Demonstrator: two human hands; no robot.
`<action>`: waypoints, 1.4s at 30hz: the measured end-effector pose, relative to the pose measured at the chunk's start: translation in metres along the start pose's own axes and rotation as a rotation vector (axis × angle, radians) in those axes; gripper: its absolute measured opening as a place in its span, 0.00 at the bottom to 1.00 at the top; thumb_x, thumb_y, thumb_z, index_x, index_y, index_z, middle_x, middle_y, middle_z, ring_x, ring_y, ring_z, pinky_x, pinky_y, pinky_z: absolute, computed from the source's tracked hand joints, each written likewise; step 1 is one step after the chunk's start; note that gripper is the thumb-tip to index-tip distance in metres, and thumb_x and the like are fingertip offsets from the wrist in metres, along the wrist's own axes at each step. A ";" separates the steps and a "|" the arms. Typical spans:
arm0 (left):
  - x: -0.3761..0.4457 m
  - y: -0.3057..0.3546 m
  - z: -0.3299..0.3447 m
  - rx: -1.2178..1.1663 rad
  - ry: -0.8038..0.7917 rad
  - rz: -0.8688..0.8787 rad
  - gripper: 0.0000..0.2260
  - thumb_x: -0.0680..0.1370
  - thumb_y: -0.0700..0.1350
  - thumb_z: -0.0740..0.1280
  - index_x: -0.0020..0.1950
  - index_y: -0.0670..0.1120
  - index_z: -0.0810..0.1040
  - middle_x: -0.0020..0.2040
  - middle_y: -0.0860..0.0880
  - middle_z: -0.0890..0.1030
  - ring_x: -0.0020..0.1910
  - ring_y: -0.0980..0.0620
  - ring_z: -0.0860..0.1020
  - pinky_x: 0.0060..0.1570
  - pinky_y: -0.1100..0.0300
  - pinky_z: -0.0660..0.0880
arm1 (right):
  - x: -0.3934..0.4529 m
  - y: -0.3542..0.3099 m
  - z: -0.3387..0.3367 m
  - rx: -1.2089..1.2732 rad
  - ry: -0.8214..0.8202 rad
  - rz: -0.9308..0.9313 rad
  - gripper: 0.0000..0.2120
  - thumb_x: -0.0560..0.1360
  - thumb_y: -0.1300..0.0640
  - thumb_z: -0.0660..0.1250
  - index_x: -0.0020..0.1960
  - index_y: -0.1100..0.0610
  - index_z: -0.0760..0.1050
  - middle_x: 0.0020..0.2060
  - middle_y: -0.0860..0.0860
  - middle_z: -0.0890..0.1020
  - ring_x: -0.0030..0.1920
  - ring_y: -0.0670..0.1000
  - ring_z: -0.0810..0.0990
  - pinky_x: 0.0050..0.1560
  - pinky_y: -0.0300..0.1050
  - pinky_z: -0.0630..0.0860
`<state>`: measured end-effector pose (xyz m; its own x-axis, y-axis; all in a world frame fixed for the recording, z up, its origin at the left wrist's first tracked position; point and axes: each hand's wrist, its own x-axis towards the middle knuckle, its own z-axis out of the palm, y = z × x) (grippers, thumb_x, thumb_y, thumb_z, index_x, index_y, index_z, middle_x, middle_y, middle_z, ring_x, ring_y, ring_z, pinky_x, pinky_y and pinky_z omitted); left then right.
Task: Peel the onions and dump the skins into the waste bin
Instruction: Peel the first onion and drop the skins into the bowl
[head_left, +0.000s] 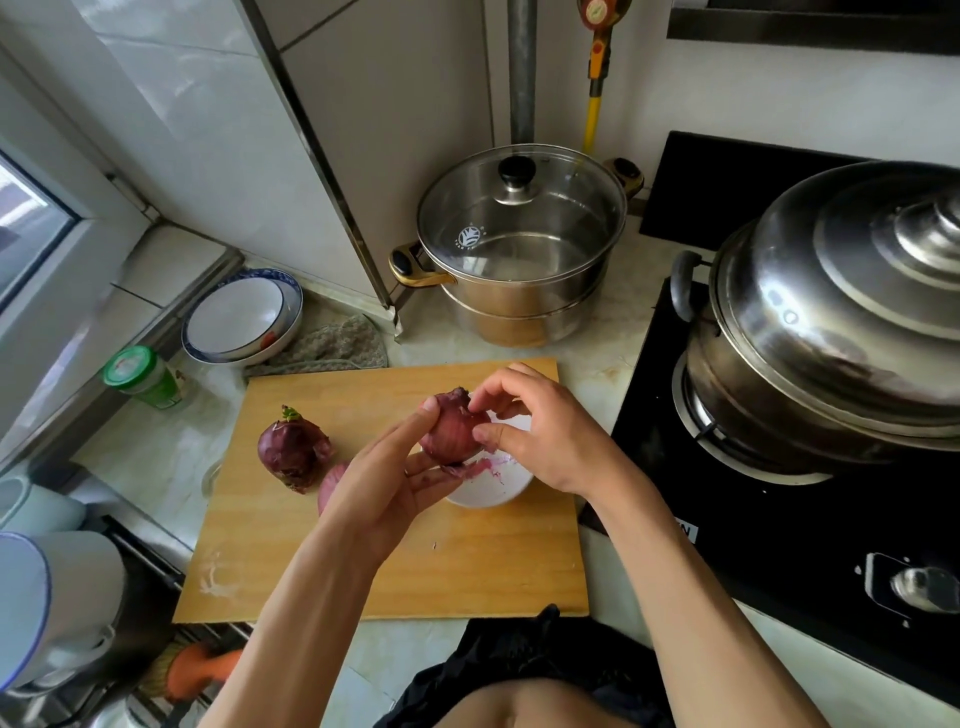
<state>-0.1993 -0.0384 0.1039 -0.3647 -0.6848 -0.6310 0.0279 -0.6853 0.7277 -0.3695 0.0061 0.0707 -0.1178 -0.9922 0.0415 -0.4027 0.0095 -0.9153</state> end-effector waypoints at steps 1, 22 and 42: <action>0.000 -0.001 -0.001 0.005 0.002 0.001 0.15 0.81 0.50 0.68 0.61 0.42 0.81 0.40 0.40 0.86 0.32 0.47 0.84 0.36 0.59 0.83 | 0.000 0.000 0.000 0.006 -0.007 0.004 0.10 0.73 0.61 0.75 0.49 0.51 0.77 0.49 0.45 0.78 0.52 0.46 0.78 0.58 0.47 0.76; 0.005 -0.005 -0.011 -0.022 0.042 0.033 0.25 0.71 0.53 0.73 0.64 0.42 0.80 0.45 0.39 0.85 0.36 0.46 0.83 0.40 0.57 0.84 | 0.000 0.018 0.007 0.263 0.088 0.084 0.12 0.71 0.58 0.77 0.54 0.55 0.84 0.50 0.48 0.85 0.52 0.48 0.83 0.57 0.51 0.81; 0.012 0.000 -0.022 0.080 0.016 0.022 0.24 0.69 0.55 0.75 0.61 0.44 0.83 0.49 0.38 0.84 0.42 0.44 0.80 0.50 0.53 0.83 | 0.006 0.017 0.014 -0.061 0.117 -0.108 0.02 0.79 0.62 0.68 0.47 0.57 0.78 0.45 0.48 0.78 0.45 0.44 0.76 0.46 0.31 0.71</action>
<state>-0.1832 -0.0523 0.0902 -0.3503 -0.7037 -0.6182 -0.0387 -0.6486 0.7602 -0.3642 -0.0014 0.0497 -0.1741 -0.9667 0.1875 -0.4729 -0.0849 -0.8770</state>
